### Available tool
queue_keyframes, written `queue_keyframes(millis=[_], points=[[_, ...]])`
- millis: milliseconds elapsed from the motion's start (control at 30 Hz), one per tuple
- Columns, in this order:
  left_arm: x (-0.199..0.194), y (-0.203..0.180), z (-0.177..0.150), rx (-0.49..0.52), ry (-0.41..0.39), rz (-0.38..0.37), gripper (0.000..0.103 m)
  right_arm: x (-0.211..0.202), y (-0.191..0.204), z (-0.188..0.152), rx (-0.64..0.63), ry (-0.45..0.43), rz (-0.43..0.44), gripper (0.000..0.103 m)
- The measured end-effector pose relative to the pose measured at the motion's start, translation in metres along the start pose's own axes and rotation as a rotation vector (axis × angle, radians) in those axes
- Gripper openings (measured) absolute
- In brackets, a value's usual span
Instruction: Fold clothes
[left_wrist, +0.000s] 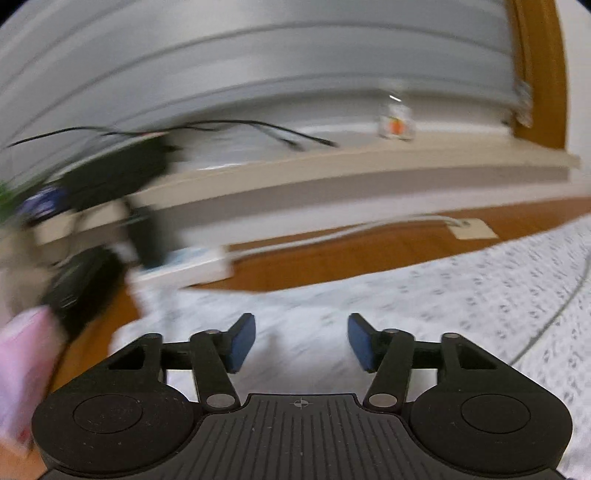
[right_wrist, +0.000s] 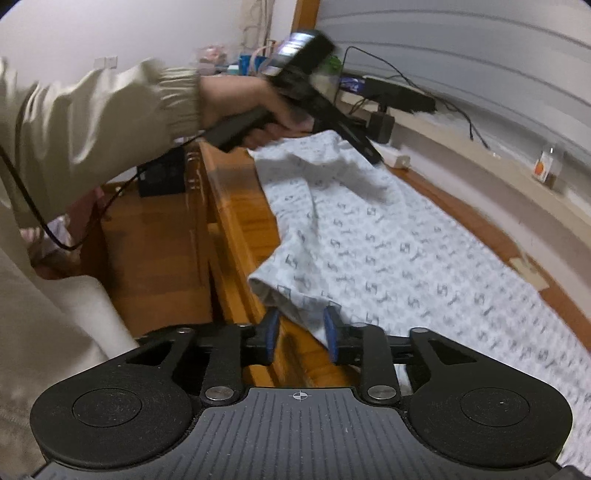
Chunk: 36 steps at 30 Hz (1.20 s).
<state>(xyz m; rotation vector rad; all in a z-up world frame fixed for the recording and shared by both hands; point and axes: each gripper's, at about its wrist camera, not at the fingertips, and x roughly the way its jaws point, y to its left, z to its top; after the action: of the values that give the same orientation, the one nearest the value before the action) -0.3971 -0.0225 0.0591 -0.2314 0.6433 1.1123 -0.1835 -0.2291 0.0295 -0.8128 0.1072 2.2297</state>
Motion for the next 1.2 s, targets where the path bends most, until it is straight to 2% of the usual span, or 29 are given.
queue_keyframes(millis=[133,200,300,633,700,733,767,933,1067,1200], points=[[0.031,-0.018,0.011,0.073,0.057,-0.051,0.038,0.002,0.003,0.005,-0.044,-0.002,-0.057,0.03],[0.036,-0.019,0.011,0.079,0.069,-0.061,0.038,0.002,0.005,0.005,-0.077,0.001,-0.077,0.031],[0.04,-0.015,0.008,0.071,0.084,-0.075,0.038,0.0,0.003,0.002,-0.087,0.006,-0.054,0.031],[0.047,-0.011,0.006,0.062,0.105,-0.068,0.038,0.012,0.003,0.009,-0.14,0.04,-0.078,0.032],[0.048,-0.01,0.005,0.06,0.109,-0.067,0.038,0.013,0.003,0.009,-0.141,0.032,-0.06,0.029],[0.049,-0.009,0.005,0.059,0.111,-0.066,0.037,0.011,0.004,0.009,-0.135,0.025,-0.053,0.014],[0.05,-0.009,0.005,0.06,0.111,-0.064,0.036,0.01,0.004,0.009,-0.129,0.019,-0.047,0.004],[0.053,-0.01,0.006,0.065,0.107,-0.054,0.017,-0.016,0.008,0.012,-0.051,-0.037,-0.016,0.003],[0.056,-0.01,0.007,0.069,0.104,-0.046,0.016,-0.033,0.02,0.011,-0.035,-0.043,0.022,0.002],[0.059,-0.011,0.007,0.074,0.101,-0.037,0.016,-0.03,0.028,0.005,-0.038,-0.027,0.025,0.002]])
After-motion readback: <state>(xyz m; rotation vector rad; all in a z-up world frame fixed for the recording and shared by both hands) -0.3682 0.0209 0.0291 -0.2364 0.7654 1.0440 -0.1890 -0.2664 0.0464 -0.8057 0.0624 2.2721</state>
